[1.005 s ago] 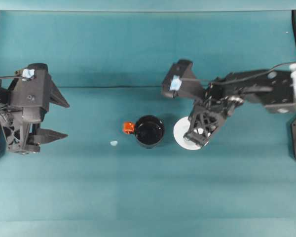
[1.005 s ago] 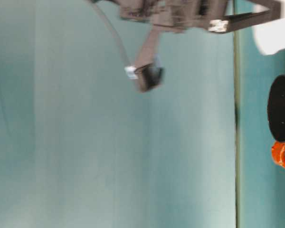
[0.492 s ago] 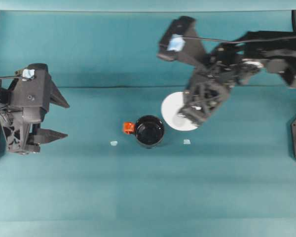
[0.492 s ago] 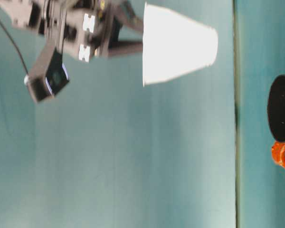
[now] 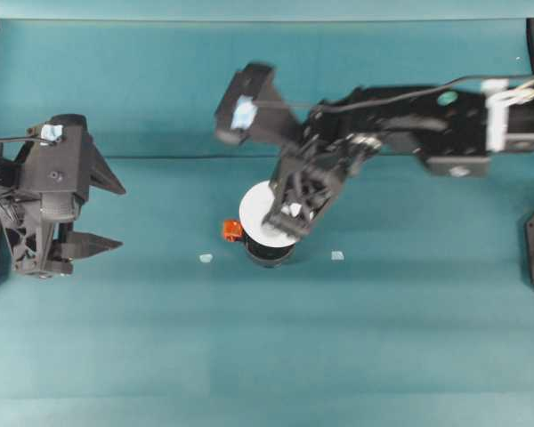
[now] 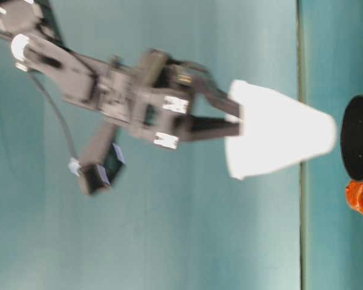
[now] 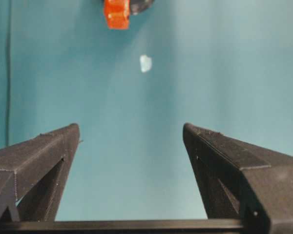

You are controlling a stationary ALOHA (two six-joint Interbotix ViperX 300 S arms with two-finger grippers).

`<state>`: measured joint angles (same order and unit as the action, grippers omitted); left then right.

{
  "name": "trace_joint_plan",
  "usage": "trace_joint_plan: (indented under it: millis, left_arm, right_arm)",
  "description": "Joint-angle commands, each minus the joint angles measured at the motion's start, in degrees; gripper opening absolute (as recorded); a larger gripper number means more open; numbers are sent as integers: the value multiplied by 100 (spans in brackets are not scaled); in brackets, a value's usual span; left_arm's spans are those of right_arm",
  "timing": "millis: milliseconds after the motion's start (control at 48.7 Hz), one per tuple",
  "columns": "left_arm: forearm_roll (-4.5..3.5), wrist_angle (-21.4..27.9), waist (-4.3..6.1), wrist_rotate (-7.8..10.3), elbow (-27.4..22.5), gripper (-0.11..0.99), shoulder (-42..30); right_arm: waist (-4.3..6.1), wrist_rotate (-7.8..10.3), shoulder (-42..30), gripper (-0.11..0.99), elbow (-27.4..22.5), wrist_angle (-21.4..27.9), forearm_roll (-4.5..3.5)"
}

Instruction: Put the paper cup into the moved red handle cup holder.

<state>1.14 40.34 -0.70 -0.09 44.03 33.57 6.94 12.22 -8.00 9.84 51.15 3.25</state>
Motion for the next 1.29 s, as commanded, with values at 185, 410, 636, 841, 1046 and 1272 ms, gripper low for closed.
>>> trace_joint_plan:
  millis: [185,410,636,841,1046,1272]
  left_arm:
    - [9,-35,0,0,-44,94,18]
    - [9,-35,9,-9,-26,94,0]
    - [9,-35,0,-9,-18,94,-35]
    - [9,-53,9,-9,-18,94,-44]
    - [9,-53,0,-9,-18,94,-44]
    - [9,-62,0,0,-18,94,-44]
  right_arm:
    - [-70,-176,-281,-11,18,-167,-9]
    - [-79,-176,-404,-11,79,-272,-44]
    - [-79,-185,-387,-11,132,-316,-97]
    - [-79,-185,-387,-11,149,-571,-105]
    - [-79,-176,-404,-11,211,-571,-105]
    - [-70,-176,-404,-6,272,-580,-105]
